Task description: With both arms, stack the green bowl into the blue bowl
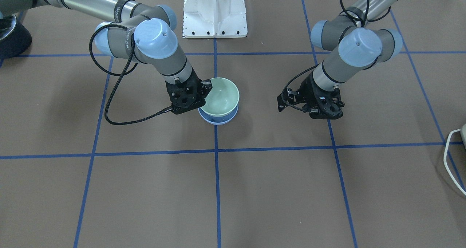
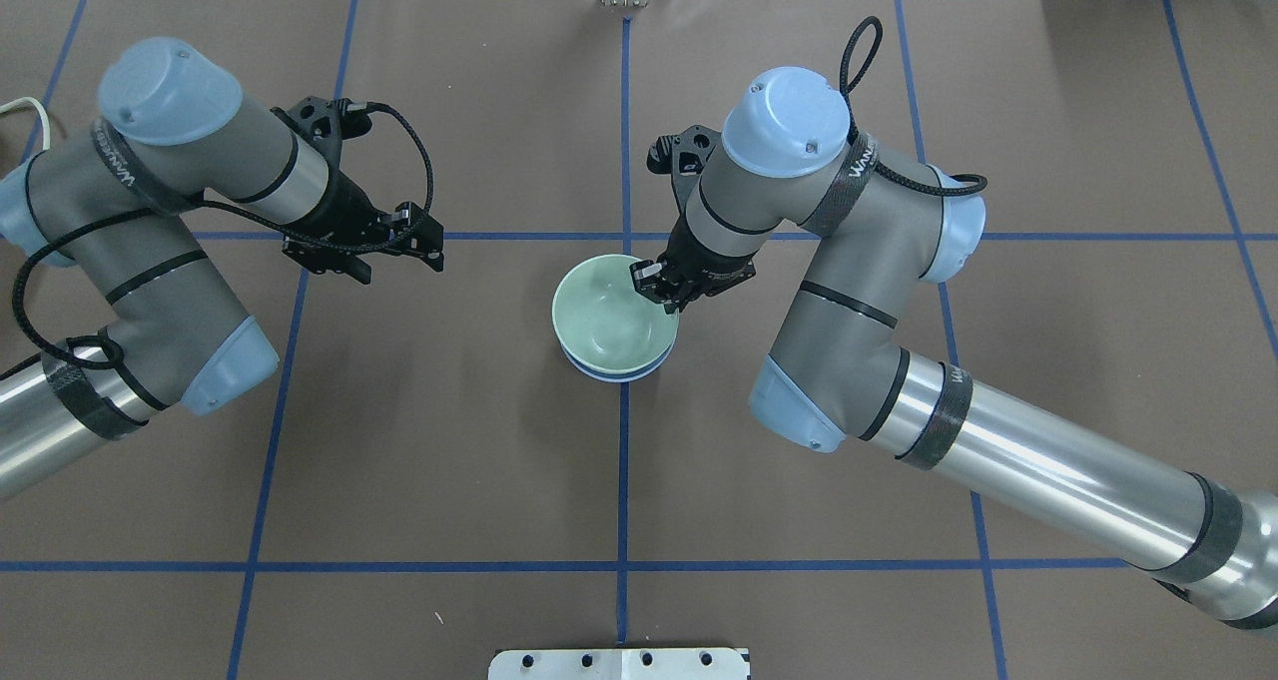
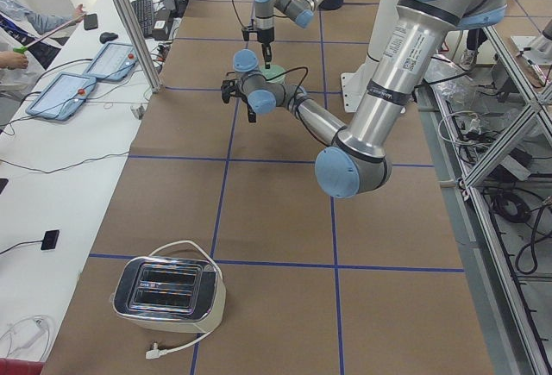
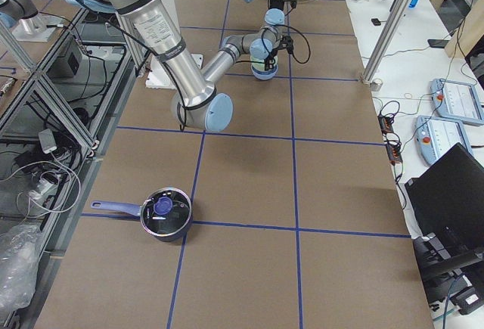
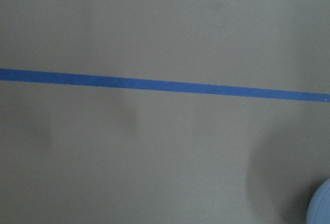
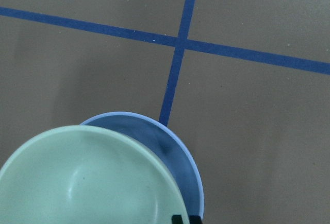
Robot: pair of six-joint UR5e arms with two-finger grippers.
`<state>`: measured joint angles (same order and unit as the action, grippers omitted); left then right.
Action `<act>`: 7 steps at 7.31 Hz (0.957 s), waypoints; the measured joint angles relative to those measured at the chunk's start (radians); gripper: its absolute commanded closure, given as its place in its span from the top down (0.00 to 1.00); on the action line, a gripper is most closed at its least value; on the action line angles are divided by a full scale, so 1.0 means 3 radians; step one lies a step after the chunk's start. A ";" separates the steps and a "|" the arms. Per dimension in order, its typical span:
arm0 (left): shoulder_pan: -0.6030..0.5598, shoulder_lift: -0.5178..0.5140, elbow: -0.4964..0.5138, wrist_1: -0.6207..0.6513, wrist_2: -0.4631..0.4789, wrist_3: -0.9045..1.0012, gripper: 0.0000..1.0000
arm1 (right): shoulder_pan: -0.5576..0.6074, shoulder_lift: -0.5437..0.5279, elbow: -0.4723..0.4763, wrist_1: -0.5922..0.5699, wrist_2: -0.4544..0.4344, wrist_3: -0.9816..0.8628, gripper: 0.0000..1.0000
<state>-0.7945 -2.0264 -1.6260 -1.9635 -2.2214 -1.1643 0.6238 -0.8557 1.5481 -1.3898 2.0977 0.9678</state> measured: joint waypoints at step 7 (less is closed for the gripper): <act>0.0000 0.0000 0.0000 0.0000 0.0003 0.0000 0.93 | -0.0062 -0.0041 0.0040 0.0047 -0.0186 0.0014 1.00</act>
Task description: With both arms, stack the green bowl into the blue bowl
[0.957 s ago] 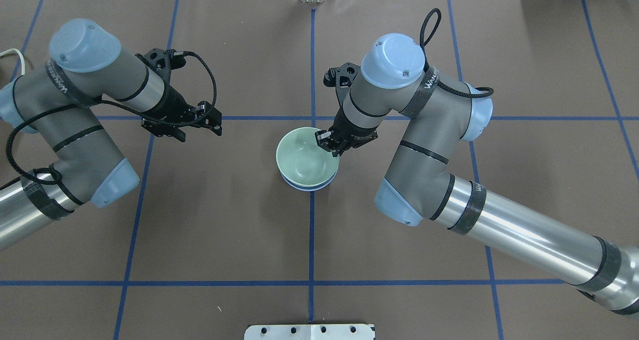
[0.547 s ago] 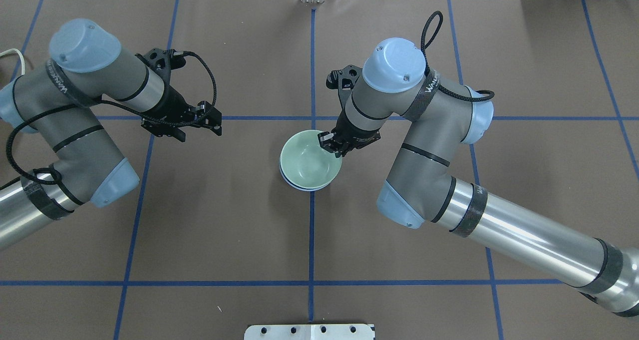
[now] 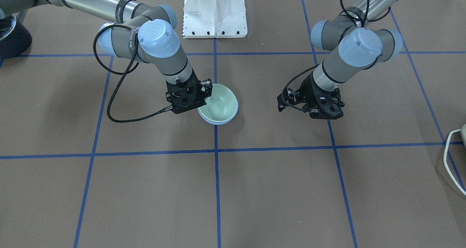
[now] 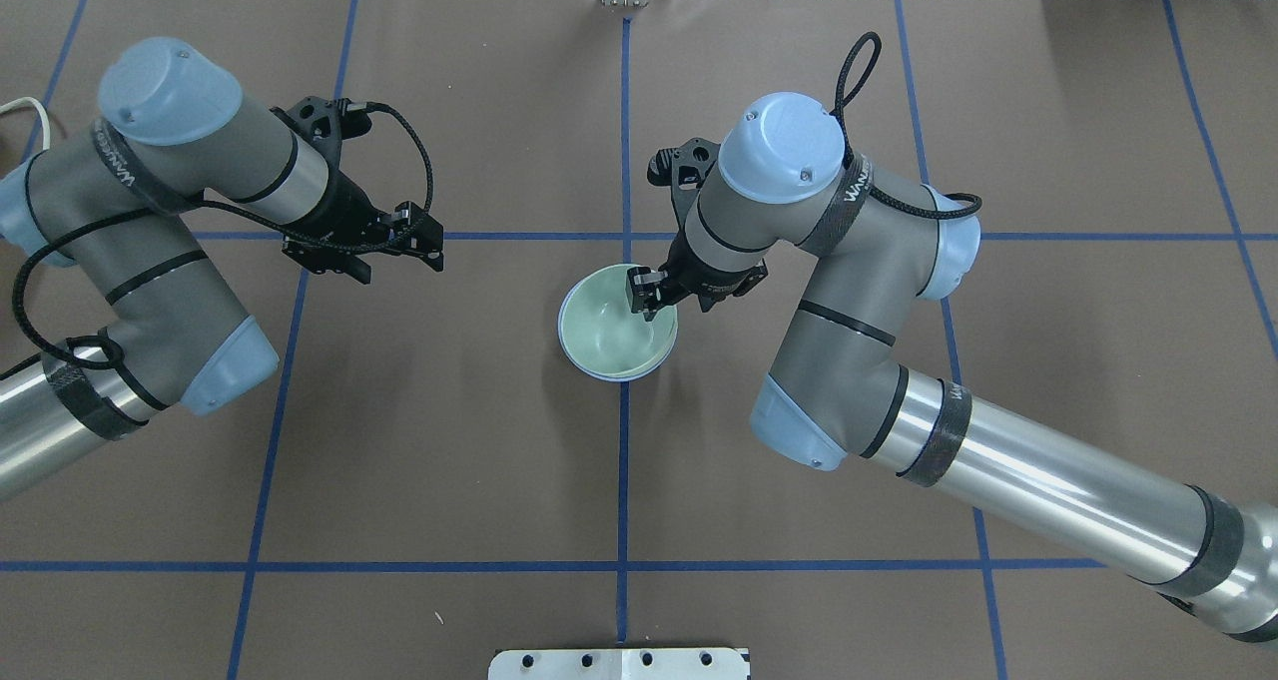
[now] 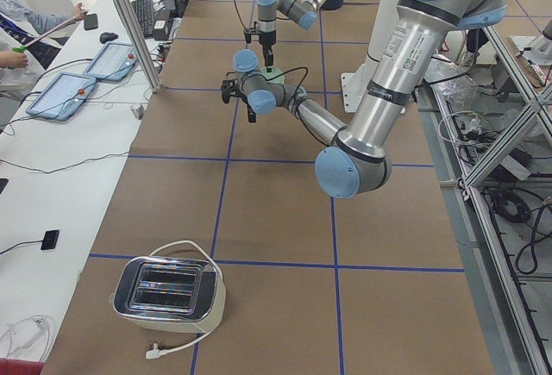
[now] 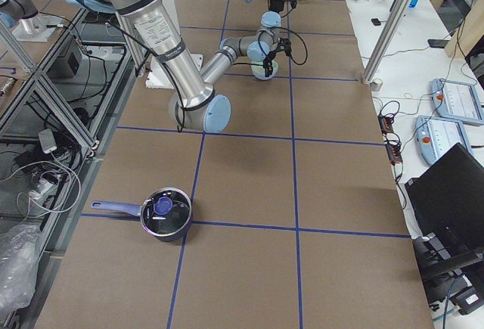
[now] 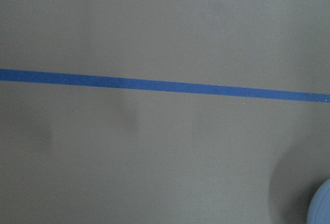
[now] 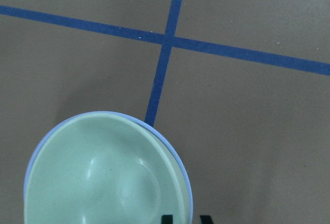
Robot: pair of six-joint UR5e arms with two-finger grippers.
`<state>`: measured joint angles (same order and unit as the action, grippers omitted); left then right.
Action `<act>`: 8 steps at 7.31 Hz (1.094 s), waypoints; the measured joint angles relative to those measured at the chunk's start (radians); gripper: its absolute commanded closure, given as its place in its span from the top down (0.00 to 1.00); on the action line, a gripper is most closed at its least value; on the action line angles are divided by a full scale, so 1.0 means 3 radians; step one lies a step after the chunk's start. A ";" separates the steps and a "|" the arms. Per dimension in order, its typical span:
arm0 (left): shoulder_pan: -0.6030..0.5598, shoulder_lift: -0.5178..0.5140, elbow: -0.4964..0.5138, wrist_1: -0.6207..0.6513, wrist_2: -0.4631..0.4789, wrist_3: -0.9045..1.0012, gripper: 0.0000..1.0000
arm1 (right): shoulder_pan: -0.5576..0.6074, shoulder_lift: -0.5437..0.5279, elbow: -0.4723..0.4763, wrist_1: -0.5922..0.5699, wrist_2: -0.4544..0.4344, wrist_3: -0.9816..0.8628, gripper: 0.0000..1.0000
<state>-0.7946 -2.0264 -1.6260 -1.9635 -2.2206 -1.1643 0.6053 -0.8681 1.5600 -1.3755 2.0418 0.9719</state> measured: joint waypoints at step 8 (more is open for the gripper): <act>-0.0838 0.0437 -0.0227 0.0100 -0.0441 0.1083 0.98 | 0.0931 -0.0945 0.0527 0.0426 0.0038 -0.0428 1.00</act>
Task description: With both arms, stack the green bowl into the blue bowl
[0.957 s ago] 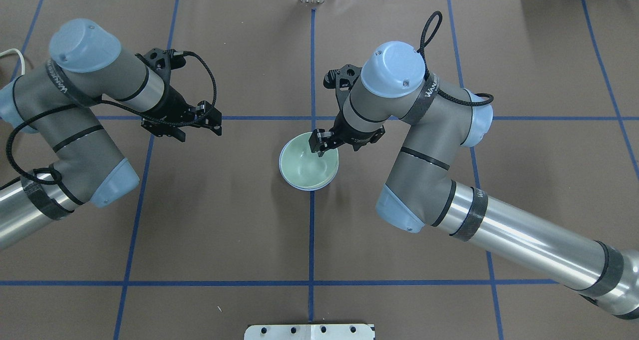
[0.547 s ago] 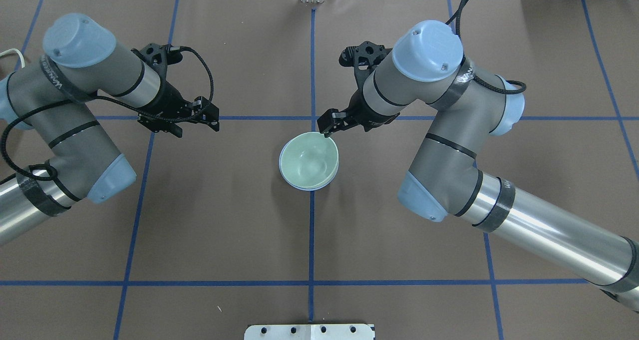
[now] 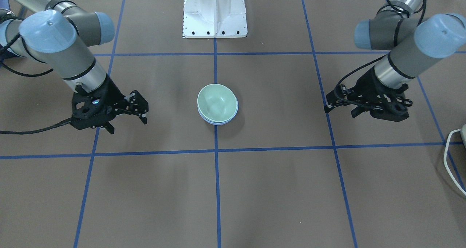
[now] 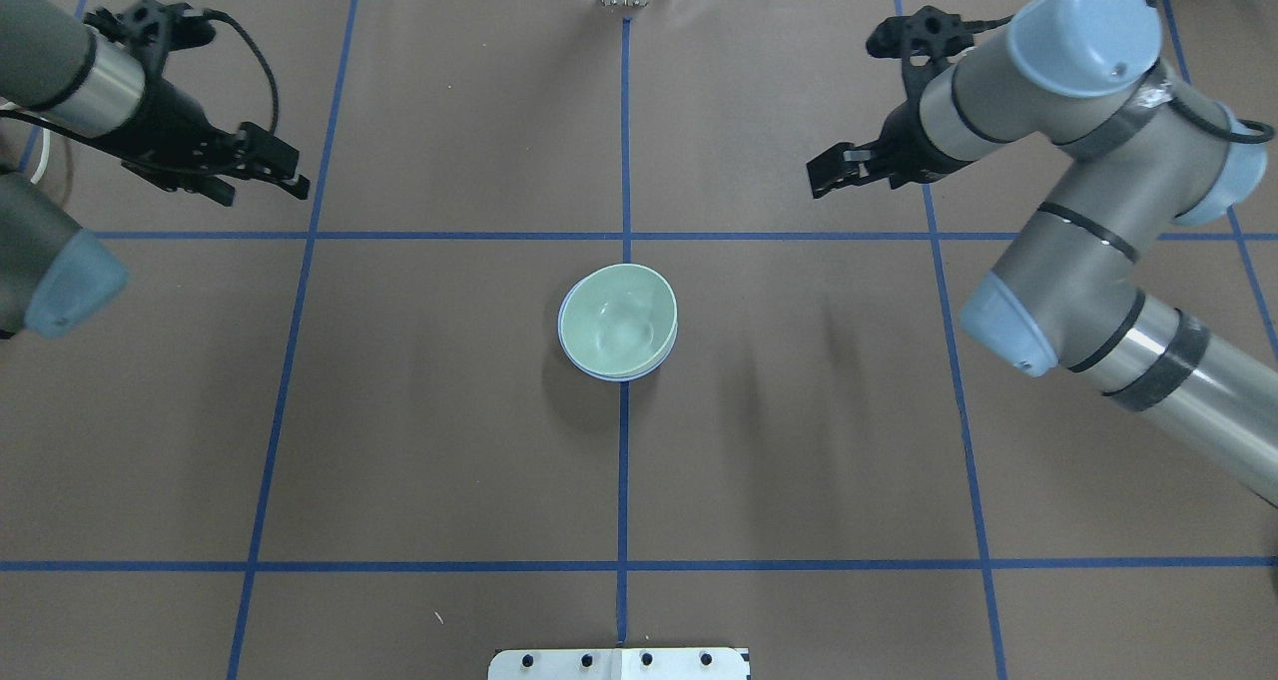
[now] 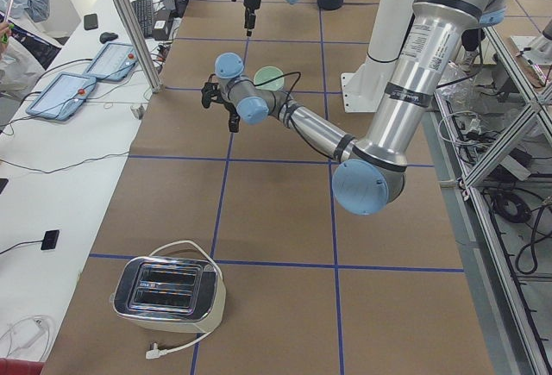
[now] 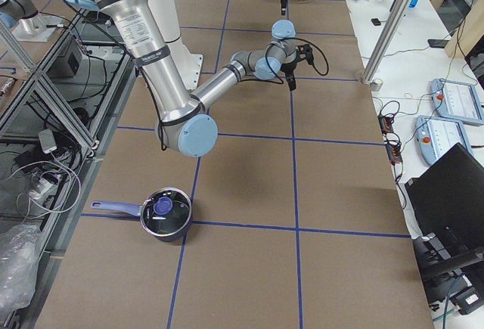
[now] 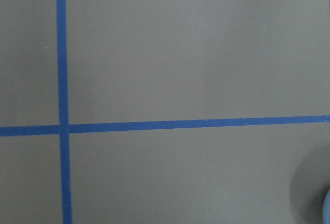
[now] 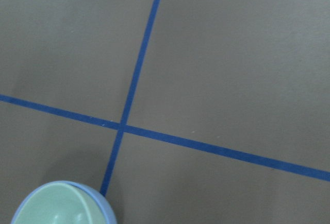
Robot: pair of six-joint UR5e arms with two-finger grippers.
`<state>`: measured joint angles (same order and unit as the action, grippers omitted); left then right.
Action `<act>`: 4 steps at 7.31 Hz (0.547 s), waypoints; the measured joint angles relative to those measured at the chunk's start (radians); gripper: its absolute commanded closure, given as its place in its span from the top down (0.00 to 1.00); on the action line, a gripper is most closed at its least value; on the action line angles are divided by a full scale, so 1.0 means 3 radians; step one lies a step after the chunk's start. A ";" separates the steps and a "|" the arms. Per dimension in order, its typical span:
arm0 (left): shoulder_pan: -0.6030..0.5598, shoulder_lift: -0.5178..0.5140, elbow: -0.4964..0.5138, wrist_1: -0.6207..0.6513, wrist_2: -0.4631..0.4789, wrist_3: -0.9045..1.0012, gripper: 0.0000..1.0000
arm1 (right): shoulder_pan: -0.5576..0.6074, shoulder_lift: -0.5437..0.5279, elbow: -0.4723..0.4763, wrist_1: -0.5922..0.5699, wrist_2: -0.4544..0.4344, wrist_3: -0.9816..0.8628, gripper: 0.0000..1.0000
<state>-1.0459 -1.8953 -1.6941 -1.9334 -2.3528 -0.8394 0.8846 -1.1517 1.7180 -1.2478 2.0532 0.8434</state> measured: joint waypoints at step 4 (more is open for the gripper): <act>-0.0597 0.0551 -0.0314 0.0885 -0.0060 0.1550 0.99 | 0.0874 -0.0804 0.0082 -0.0186 0.0397 -0.1150 1.00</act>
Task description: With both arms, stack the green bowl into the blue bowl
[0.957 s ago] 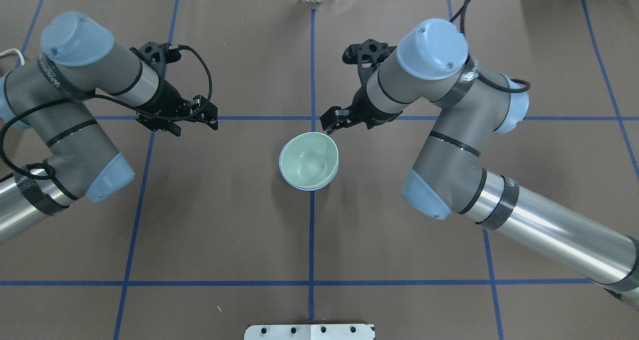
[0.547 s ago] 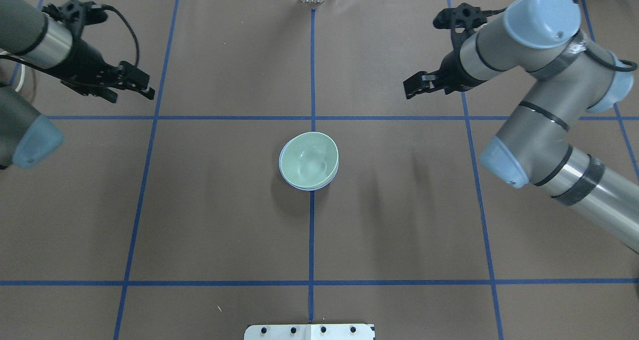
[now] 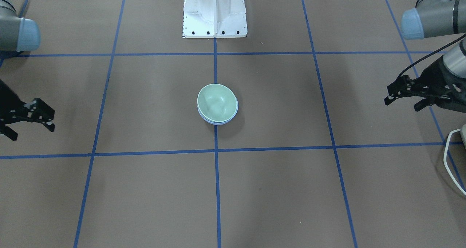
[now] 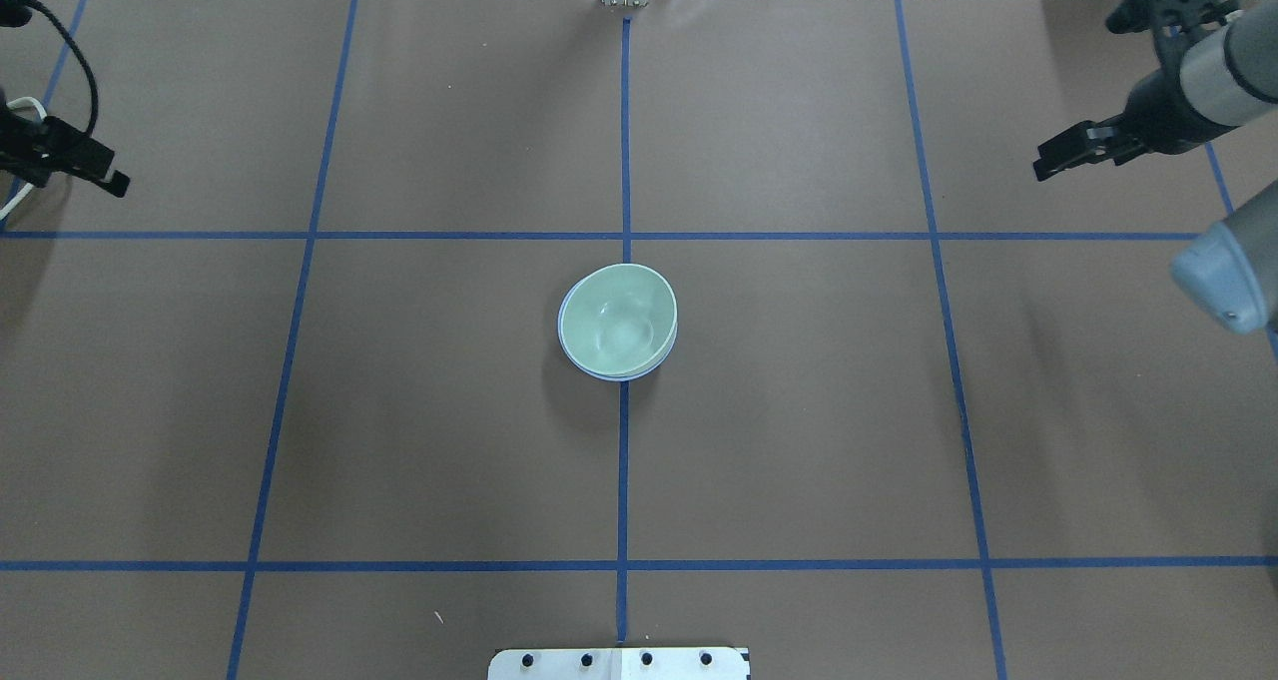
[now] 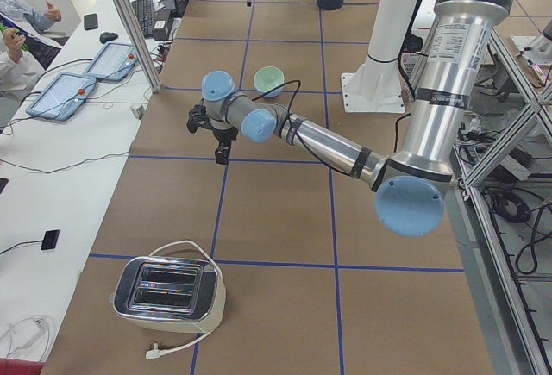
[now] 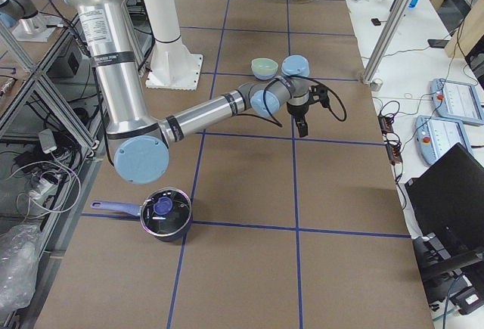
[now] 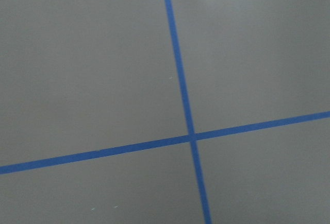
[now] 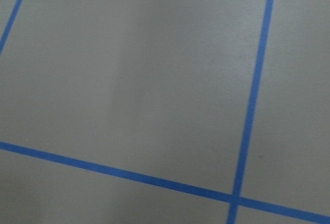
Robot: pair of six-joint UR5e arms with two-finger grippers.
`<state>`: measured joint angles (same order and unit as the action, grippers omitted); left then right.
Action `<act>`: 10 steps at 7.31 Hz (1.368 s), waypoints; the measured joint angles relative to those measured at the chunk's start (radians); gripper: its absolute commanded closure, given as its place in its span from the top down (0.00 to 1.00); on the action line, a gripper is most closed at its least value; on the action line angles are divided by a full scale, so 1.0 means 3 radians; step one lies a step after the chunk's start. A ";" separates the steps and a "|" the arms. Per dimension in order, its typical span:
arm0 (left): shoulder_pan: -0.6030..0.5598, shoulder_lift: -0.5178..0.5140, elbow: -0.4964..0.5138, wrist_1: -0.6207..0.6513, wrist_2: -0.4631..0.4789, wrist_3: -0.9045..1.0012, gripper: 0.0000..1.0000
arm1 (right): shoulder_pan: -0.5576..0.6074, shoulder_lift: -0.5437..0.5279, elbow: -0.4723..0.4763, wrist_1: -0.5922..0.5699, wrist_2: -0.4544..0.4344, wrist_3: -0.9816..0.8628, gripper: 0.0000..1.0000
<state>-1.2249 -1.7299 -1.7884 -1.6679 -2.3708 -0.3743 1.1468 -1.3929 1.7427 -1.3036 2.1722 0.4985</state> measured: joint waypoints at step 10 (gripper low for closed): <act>-0.0998 0.0687 0.0229 0.0584 -0.0095 0.1465 0.99 | 0.1312 -0.1091 -0.0129 -0.0517 0.0311 -0.1237 1.00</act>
<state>-1.5243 -1.5239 -1.7197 -1.4927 -2.3994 0.0653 1.5403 -1.7201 1.7039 -1.4587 2.2655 0.1274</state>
